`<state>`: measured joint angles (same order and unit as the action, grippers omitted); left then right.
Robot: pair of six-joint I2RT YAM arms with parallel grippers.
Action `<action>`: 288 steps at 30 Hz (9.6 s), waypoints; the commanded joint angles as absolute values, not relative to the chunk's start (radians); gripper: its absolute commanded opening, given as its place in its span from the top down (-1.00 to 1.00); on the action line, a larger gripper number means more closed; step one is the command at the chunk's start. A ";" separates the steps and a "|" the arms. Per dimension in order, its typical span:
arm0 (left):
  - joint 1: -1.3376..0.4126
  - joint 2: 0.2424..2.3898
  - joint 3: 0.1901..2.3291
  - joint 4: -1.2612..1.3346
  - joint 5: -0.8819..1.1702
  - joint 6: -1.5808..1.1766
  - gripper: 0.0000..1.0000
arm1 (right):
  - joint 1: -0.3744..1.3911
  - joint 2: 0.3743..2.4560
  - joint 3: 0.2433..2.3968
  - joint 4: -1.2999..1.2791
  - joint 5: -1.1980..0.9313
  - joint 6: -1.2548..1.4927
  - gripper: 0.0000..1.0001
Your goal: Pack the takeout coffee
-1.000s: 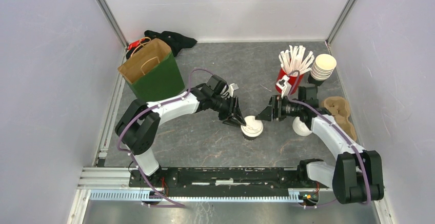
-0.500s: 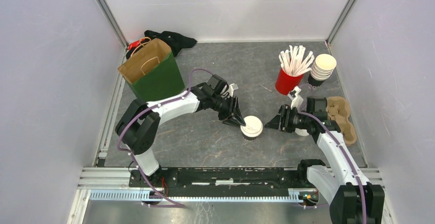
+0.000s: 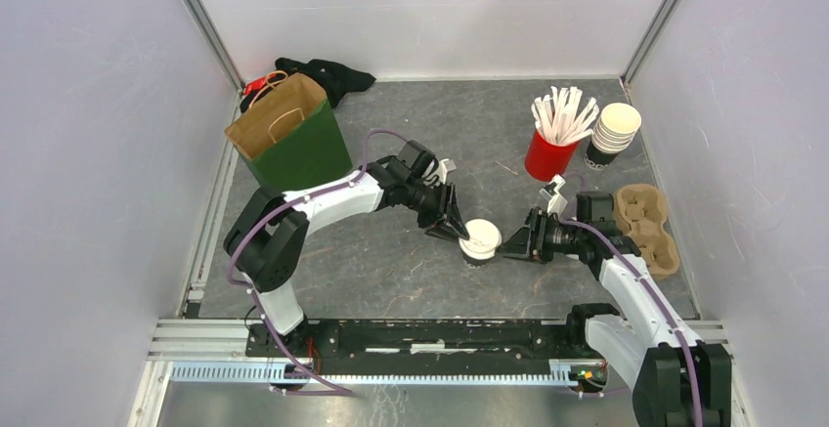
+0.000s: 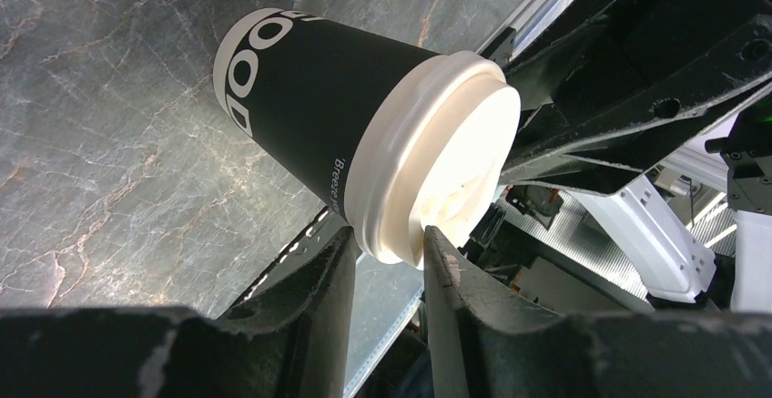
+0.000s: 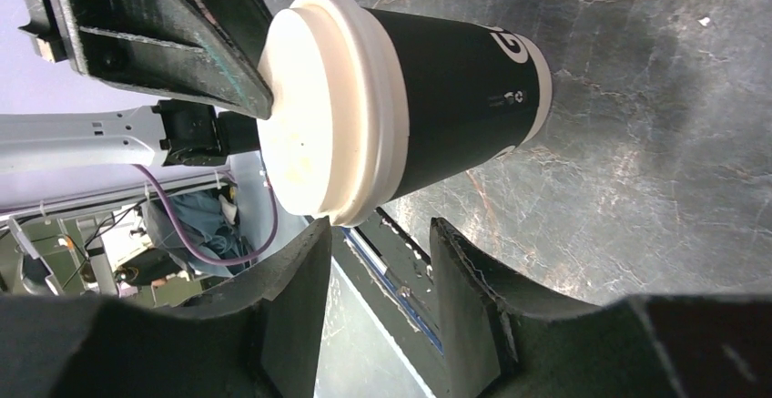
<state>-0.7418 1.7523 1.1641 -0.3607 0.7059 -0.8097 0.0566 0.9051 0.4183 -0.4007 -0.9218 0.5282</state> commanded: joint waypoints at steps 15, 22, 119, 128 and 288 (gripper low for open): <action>-0.747 1.808 1.164 -0.387 0.649 -0.775 0.26 | 0.070 1.014 0.302 -0.242 -0.814 0.537 0.30; -0.744 1.807 1.150 -0.385 0.622 -0.769 0.27 | 0.069 1.056 0.327 -0.458 -0.478 0.378 0.36; -0.698 1.766 1.126 -0.444 0.704 -0.723 0.19 | 0.248 1.212 0.684 -0.376 -0.721 0.276 -0.07; -0.703 1.825 1.083 -0.566 0.476 -0.636 0.32 | 0.248 1.194 0.634 -0.353 -0.651 0.302 -0.05; -0.718 1.749 1.477 -0.833 0.338 -0.408 -0.52 | 0.394 1.776 1.508 -0.558 0.134 0.058 -0.56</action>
